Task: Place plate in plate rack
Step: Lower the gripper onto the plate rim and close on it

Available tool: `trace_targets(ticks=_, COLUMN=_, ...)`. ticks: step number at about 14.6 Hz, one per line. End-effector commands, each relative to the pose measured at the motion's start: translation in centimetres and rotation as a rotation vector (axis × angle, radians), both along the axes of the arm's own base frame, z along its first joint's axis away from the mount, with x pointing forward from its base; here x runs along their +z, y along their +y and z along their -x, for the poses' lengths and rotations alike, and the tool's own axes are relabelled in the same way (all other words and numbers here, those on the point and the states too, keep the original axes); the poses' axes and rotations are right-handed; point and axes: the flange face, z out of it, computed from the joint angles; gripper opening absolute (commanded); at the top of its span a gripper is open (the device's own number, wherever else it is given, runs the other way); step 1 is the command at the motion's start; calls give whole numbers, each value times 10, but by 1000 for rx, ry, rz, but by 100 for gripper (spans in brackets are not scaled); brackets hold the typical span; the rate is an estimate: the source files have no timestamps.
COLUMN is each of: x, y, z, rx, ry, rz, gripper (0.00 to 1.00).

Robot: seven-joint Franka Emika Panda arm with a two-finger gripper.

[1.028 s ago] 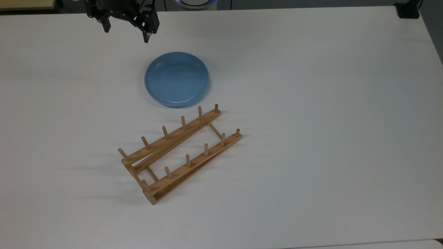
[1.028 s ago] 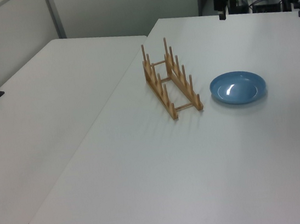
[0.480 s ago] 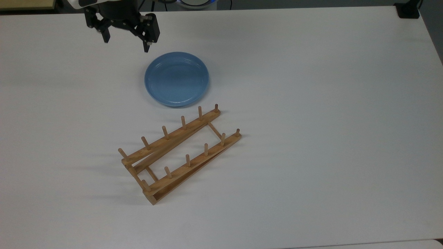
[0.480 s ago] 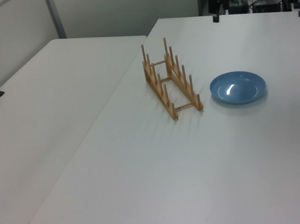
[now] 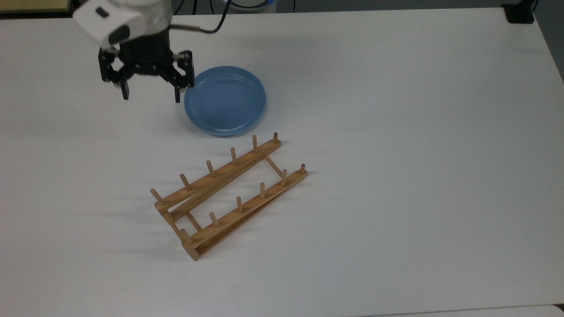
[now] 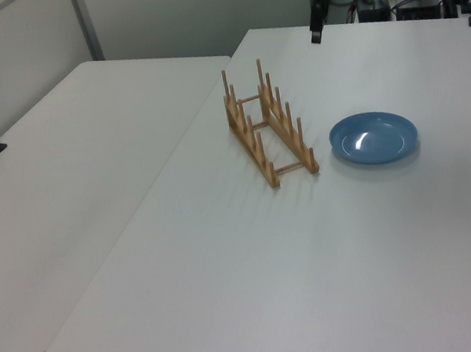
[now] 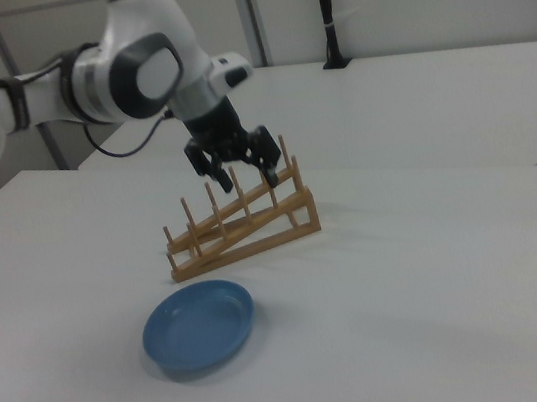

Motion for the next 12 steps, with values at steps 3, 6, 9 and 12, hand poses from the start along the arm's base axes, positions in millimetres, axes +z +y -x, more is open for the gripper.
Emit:
trace_targets(ticks=3, x=-85, y=-31, z=8, rx=71, ry=309, rz=-210, gripper=90)
trace_targets(ticks=6, x=-150, y=-30, z=10, rx=144, ry=454, rz=-223, gripper=82)
trace_targets(ticks=9, x=-171, y=-16, z=9, rx=162, ry=489, rz=-222, gripper=75)
trace_targets(ticks=12, x=-188, y=-13, z=9, rx=178, ry=509, rz=-190, gripper=70)
